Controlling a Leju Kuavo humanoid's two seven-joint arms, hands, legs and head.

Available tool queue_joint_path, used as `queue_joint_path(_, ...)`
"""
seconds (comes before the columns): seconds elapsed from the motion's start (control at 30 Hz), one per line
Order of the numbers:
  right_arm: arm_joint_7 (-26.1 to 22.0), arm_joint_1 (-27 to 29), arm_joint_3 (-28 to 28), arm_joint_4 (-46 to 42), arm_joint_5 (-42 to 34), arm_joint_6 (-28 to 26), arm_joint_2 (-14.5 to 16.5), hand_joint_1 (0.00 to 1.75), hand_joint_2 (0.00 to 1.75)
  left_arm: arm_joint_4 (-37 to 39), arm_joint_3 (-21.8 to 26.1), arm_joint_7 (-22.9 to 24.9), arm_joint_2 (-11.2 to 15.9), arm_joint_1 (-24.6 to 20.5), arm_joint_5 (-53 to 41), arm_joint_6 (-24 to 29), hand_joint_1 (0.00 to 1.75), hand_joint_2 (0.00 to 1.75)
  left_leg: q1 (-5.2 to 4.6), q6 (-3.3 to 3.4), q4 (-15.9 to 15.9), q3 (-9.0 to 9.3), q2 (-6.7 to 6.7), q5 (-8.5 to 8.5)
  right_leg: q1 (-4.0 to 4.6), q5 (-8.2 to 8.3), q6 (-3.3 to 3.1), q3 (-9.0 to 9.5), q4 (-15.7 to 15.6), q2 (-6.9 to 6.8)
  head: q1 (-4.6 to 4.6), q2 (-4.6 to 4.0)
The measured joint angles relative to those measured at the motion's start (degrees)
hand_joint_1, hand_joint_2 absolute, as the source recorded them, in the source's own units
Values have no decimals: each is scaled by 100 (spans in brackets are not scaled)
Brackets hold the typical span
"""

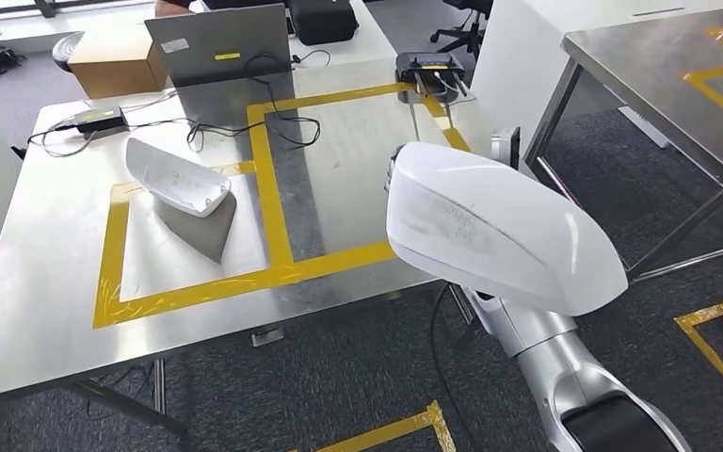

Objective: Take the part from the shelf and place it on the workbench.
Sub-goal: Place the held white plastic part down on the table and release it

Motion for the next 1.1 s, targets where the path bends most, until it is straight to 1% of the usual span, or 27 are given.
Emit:
queue_joint_path(0.03, 16, -26, 4, 33, 20, -25, 1, 175, 175, -4, -1, -1, 4, -13, -6, -13, 0, 175, 17, 9, -35, 144, -8, -106, -15, -84, 37, -340, 341, -27, 8, 0)
queue_joint_path(0.07, 31, -39, 9, 82, 40, -48, 1, 175, 175, -5, -1, -1, 3, -18, -11, -25, 0, 175, 33, 6, -74, 307, -22, -208, -28, -323, 69, -638, 523, -41, 10, 0)
queue_joint_path(0.1, 39, -42, 14, 137, 60, -64, 1, 175, 175, -5, -1, 0, 2, -12, -17, -37, 0, 175, 49, -10, -115, 478, -34, -308, -43, -631, 93, -885, 568, -49, 10, -1)
queue_joint_path(0.13, 42, -44, 16, 179, 73, -72, 1, 175, 175, -4, -1, 3, -1, -2, -21, -50, 0, 175, 65, -28, -153, 657, -46, -407, -56, -905, 109, -1093, 500, -55, 11, -1)
queue_joint_path(0.17, 42, -55, 18, 219, 97, -92, -1, 175, 175, -2, -1, 2, -5, 8, -27, -79, 0, 175, 81, -49, -185, 831, -58, -506, -65, -1052, 117, -1259, 336, -60, 12, -1)
queue_joint_path(0.2, 41, -84, 20, 264, 145, -138, -3, 175, 175, 1, -1, -3, -10, 14, -36, -114, 0, 175, 98, -71, -211, 999, -69, -616, -71, -973, 119, -1390, 77, -66, 12, -1)
queue_joint_path(0.23, 37, -139, 25, 353, 244, -240, -6, 175, 175, 3, -1, -11, -17, 20, -47, -160, 0, 175, 111, -97, -233, 1123, -80, -737, -76, -566, 111, -1490, -281, -80, 13, 0)
queue_joint_path(0.27, 26, -233, 38, 516, 394, -408, -10, 175, 175, 7, -2, -21, -23, 11, -60, -210, 0, 175, 111, -133, -211, 1242, -92, -869, -72, 89, 97, -1585, -734, -101, 13, 0)
queue_joint_path(0.3, 33, -366, 61, 729, 594, -640, -15, 175, 175, 10, -2, -24, -28, -1, -81, -255, 0, 175, 101, -173, -188, 1319, -103, -1003, -73, 729, 75, -1643, -1064, -126, 15, 0)
queue_joint_path(0.33, 67, -533, 94, 983, 866, -974, -20, 131, 131, 14, -4, -6, -34, -13, -117, -310, 0, 175, 86, -207, -176, 1378, -103, -1137, -70, 1230, 50, -1686, -1260, -141, 15, 0)
queue_joint_path(0.37, 164, -758, 141, 1272, 1182, -1377, -25, 87, 87, 15, -11, 25, -39, -35, -177, -368, 0, 175, 69, -249, -130, 1452, -104, -1212, -72, 1450, 16, -1712, -1322, -146, 15, 0)
queue_joint_path(0.43, 559, -1371, 285, 1869, 1873, -2257, -22, 0, 0, 14, -43, 130, -46, -90, -361, -479, 0, 175, 61, -324, 15, 1449, -91, -1188, -88, 1378, -67, -1678, -1193, -120, 13, 0)
queue_joint_path(0.47, 843, -1716, 384, 2187, 2181, -2652, -23, 0, 0, 13, -76, 192, -50, -135, -467, -518, 0, 131, 62, -356, 222, 1363, -83, -1095, -97, 1317, -113, -1640, -1186, -104, 7, 0)
queue_joint_path(0.5, 1111, -2029, 481, 2481, 2396, -2942, -27, 0, 0, 13, -115, 252, -54, -186, -550, -534, 0, 87, 63, -368, 480, 1205, -70, -1049, -96, 1269, -152, -1588, -1190, -89, -1, 0)
queue_joint_path(0.53, 1333, -2272, 564, 2746, 2533, -3136, -34, 0, 0, 13, -153, 305, -57, -232, -604, -524, 0, 44, 58, -368, 774, 1011, -56, -1091, -89, 1213, -183, -1524, -1199, -76, -7, 0)
queue_joint_path(0.57, 1485, -2438, 625, 2988, 2600, -3234, -50, 0, 0, 13, -181, 346, -61, -269, -616, -482, 0, 0, 47, -360, 1042, 804, -44, -1248, -72, 1146, -210, -1453, -1205, -71, -12, 0)
queue_joint_path(0.63, 1572, -2595, 683, 3370, 2605, -3238, -85, 0, 0, 13, -201, 397, -66, -301, -588, -380, 0, 0, 13, -328, 1306, 464, -36, -1706, -25, 1002, -258, -1288, -1206, -60, -14, 0)
queue_joint_path(0.67, 1568, -2618, 695, 3517, 2598, -3219, -109, 0, 0, 14, -202, 414, -68, -304, -565, -346, 0, 0, -5, -300, 1269, 361, -36, -1828, 1, 934, -276, -1201, -1206, -48, -14, 0)
queue_joint_path(0.7, 1550, -2629, 700, 3636, 2583, -3195, -131, 0, 0, 14, -202, 429, -68, -301, -536, -336, 0, 0, -25, -262, 1114, 305, -36, -1770, 26, 873, -288, -1120, -1205, -36, -15, 0)
queue_joint_path(0.73, 1527, -2639, 700, 3731, 2569, -3172, -149, 0, 0, 14, -202, 444, -68, -297, -504, -335, 0, 0, -50, -210, 842, 289, -37, -1503, 48, 824, -292, -1043, -1204, -24, -16, 0)
queue_joint_path(0.8, 1471, -2659, 700, 3896, 2550, -3130, -173, 0, 0, 15, -201, 472, -63, -270, -454, -327, 0, 0, -112, -90, 280, 282, -55, -756, 69, 764, -283, -935, -1219, 6, -12, 0)
queue_joint_path(0.83, 1458, -2667, 699, 3970, 2548, -3117, -179, 0, 0, 16, -201, 484, -62, -261, -456, -320, 0, 0, -138, -51, 95, 285, -64, -473, 70, 755, -272, -912, -1228, 26, -13, 0)
queue_joint_path(0.87, 1452, -2670, 699, 4032, 2548, -3108, -187, 0, 0, 17, -201, 490, -61, -250, -462, -313, 0, 0, -158, -29, 21, 280, -77, -339, 63, 753, -254, -905, -1239, 43, -12, 0)
queue_joint_path(0.97, 1445, -2699, 699, 4122, 2552, -3084, -234, 0, 0, 19, -201, 512, -62, -241, -487, -311, 0, 0, -139, 13, -88, 319, -72, -236, 66, 711, -172, -924, -1229, 61, -20, 0)
queue_joint_path(1.0, 1440, -2728, 699, 4139, 2554, -3069, -249, 0, 0, 18, -201, 516, -62, -242, -496, -317, 0, 0, -118, 42, -127, 328, -61, -201, 68, 608, -133, -967, -1121, 49, -11, 0)
queue_joint_path(1.03, 1437, -2759, 699, 4160, 2554, -3047, -260, 0, 0, 18, -202, 515, -65, -245, -503, -323, 0, 0, -96, 67, -162, 333, -49, -172, 63, 442, -95, -1047, -906, 32, 0, 0)
queue_joint_path(1.1, 1428, -2798, 699, 4209, 2555, -3005, -266, 0, 0, 17, -202, 515, -66, -245, -508, -338, 0, 0, -87, 86, -158, 307, -39, -148, 11, 34, -19, -1302, -194, -6, 18, 0)
